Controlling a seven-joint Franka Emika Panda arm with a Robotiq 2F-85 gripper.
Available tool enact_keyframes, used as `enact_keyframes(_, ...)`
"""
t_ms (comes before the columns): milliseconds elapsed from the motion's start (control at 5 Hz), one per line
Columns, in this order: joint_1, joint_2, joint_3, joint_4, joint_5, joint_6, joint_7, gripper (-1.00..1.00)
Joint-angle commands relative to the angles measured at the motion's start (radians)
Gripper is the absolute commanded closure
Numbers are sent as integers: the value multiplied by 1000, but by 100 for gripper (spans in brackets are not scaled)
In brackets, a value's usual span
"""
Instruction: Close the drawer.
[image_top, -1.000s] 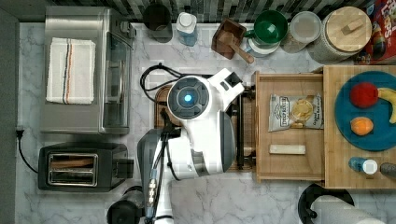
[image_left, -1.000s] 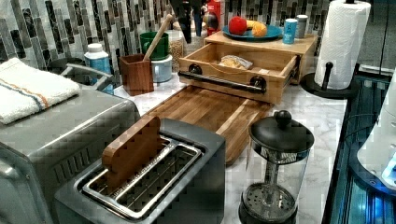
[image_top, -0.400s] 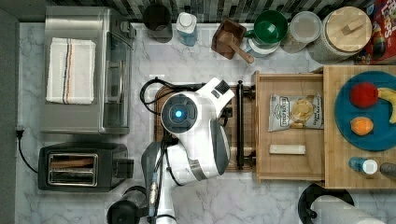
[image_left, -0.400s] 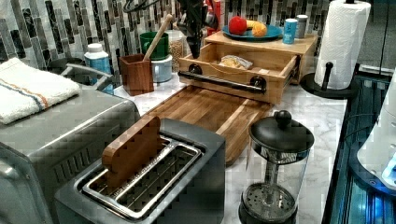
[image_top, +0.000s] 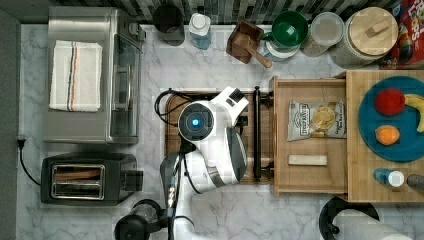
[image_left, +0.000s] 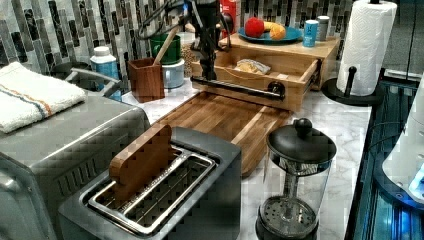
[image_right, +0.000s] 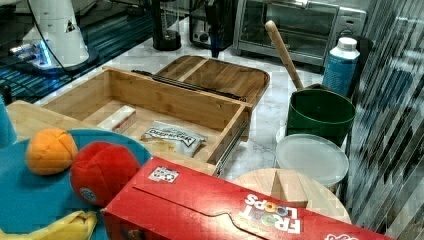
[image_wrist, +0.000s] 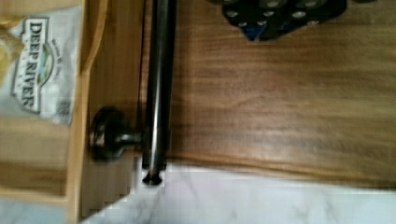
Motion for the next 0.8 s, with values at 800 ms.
enact_keyframes(800,-118,75,-89,-30,-17,162,-190,100)
